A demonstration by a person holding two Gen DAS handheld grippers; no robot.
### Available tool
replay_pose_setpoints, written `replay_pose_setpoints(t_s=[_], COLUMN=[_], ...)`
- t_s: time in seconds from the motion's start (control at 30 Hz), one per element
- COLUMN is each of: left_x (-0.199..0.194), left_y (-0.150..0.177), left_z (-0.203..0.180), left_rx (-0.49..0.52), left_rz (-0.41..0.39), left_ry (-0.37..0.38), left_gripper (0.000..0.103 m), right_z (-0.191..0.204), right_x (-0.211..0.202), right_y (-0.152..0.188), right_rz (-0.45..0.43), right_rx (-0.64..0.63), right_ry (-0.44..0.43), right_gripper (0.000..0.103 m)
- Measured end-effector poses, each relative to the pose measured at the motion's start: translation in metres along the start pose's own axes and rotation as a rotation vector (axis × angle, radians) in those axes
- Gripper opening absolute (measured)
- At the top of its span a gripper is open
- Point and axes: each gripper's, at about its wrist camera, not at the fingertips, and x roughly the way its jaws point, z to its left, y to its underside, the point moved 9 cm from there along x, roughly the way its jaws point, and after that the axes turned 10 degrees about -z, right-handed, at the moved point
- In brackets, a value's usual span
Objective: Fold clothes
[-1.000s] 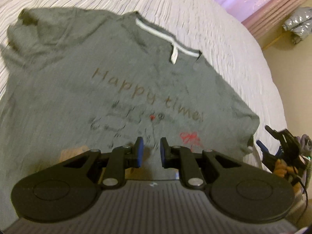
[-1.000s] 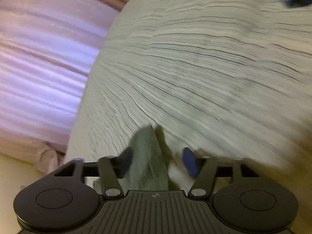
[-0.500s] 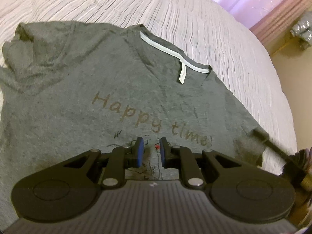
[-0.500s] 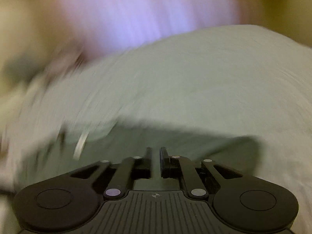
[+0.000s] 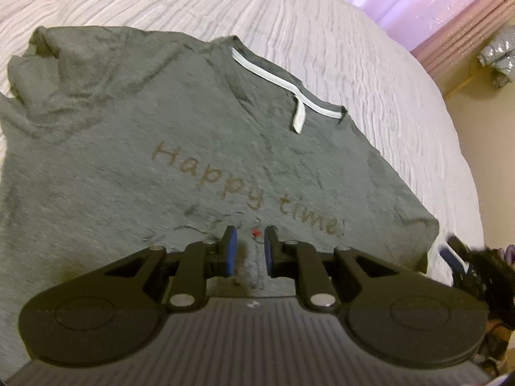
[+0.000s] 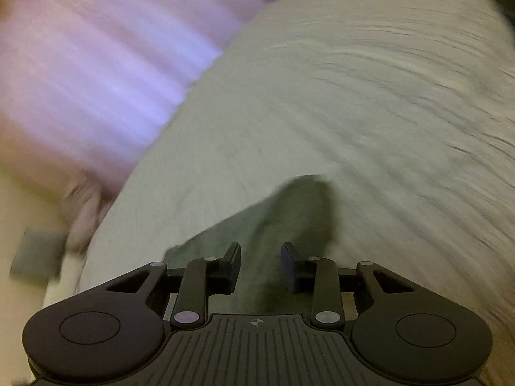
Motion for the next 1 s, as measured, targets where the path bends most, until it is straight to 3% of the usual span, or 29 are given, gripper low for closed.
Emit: replay_pose_setpoints(t_s=[0.07, 0.17, 0.2, 0.23, 0.33, 0.4, 0.5, 0.6, 0.7, 0.83, 1.0], left_x=[0.0, -0.004, -0.007, -0.012, -0.028, -0.04, -0.056, -0.065, -0.07, -0.075, -0.048], left_y=[0.001, -0.001, -0.003, -0.005, -0.01, -0.012, -0.014, -0.018, -0.03, -0.055, -0.083], left_z=[-0.004, -0.002, 0.003, 0.009, 0.032, 0.048, 0.064, 0.077, 0.101, 0.154, 0.212], left_rx=[0.009, 0.015, 0.009, 0.002, -0.018, -0.04, -0.066, -0.067, -0.06, -0.161, -0.324], left_rz=[-0.005, -0.027, -0.039, -0.052, -0.084, -0.108, -0.138, -0.163, -0.2, -0.264, -0.273], left_ry=[0.007, -0.007, -0.015, -0.027, -0.079, -0.115, -0.148, -0.163, -0.206, -0.269, -0.308], left_gripper=[0.012, 0.012, 0.013, 0.013, 0.012, 0.013, 0.012, 0.013, 0.014, 0.026, 0.033], right_z=[0.011, 0.001, -0.009, -0.021, -0.052, -0.047, -0.015, 0.018, 0.003, -0.017, 0.001], right_x=[0.022, 0.047, 0.044, 0.037, 0.014, -0.001, -0.014, 0.002, 0.018, 0.009, -0.011], right_y=[0.016, 0.042, 0.039, 0.031, 0.005, -0.015, -0.018, 0.016, 0.045, 0.036, 0.038], right_rz=[0.067, 0.142, 0.131, 0.106, 0.037, -0.005, -0.041, 0.061, 0.165, 0.131, 0.115], right_rx=[-0.12, -0.305, -0.323, -0.322, -0.315, -0.303, -0.339, -0.38, -0.41, -0.251, -0.31], right_ry=[-0.012, 0.094, 0.142, 0.195, 0.343, 0.346, 0.255, 0.124, 0.226, 0.328, 0.375], right_gripper=[0.032, 0.03, 0.023, 0.006, 0.006, 0.006, 0.006, 0.006, 0.006, 0.006, 0.006])
